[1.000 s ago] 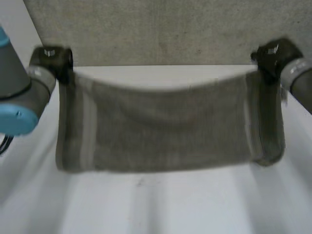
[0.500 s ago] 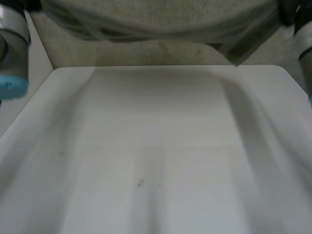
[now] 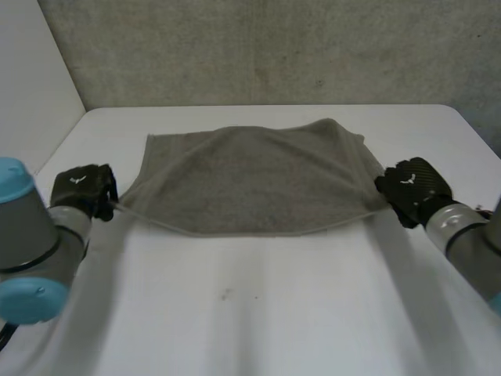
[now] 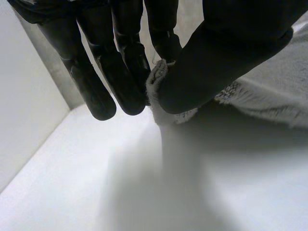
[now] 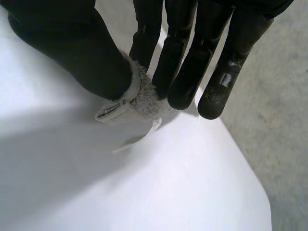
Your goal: Fold the towel.
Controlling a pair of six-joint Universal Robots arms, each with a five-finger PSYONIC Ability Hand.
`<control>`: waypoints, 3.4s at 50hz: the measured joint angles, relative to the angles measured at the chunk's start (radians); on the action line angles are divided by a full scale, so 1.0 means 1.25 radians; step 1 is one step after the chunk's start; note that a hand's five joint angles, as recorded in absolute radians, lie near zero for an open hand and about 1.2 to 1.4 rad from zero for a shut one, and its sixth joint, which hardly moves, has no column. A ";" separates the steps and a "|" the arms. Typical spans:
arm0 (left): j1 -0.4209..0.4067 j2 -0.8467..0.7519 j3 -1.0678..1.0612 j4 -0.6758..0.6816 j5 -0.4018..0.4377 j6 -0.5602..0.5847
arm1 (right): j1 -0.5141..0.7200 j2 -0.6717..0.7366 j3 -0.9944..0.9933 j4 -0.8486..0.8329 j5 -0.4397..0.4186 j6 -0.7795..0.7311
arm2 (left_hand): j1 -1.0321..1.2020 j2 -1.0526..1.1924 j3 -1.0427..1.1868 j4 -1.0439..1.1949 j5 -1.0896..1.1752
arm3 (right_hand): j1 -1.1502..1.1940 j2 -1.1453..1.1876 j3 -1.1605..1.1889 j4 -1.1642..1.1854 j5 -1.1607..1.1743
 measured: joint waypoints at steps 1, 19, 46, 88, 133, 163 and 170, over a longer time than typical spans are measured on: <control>0.003 0.014 -0.009 -0.015 0.000 0.000 | -0.004 -0.013 0.002 0.020 0.001 -0.004 | 0.000 0.000 0.000 0.000 0.000 | 0.000 0.000 0.000 0.000 0.000; 0.153 0.386 -0.099 -0.419 0.171 0.160 | -0.169 -0.344 0.015 0.470 -0.053 -0.083 | 0.000 0.000 0.000 0.000 0.000 | 0.000 0.000 0.000 0.000 0.001; 0.020 -0.250 0.382 -0.148 0.112 0.169 | -0.001 0.231 -0.334 0.100 0.106 -0.033 | 0.000 0.000 0.000 0.000 0.000 | 0.000 0.000 0.000 0.000 0.002; -0.063 -0.149 0.310 0.000 0.062 0.157 | 0.041 0.094 -0.290 0.055 0.087 0.266 | -0.813 -0.841 -0.840 -0.839 -0.802 | -0.608 -0.762 -0.779 -0.762 -0.745; -0.042 0.065 -0.039 0.078 0.059 -0.022 | -0.118 0.235 -0.189 -0.007 0.002 0.395 | -0.813 -0.842 -0.840 -0.840 -0.802 | -0.297 -0.384 -0.393 -0.397 -0.398; -0.039 0.065 -0.039 0.080 0.059 -0.021 | -0.264 0.198 -0.254 -0.011 0.152 0.135 | -0.813 -0.842 -0.840 -0.840 -0.802 | -0.021 -0.008 -0.004 0.000 -0.023; -0.039 0.065 -0.040 0.079 0.059 -0.021 | -0.213 0.099 -0.256 -0.017 0.146 0.129 | -0.813 -0.842 -0.840 -0.840 -0.802 | -0.021 -0.008 -0.004 0.000 -0.018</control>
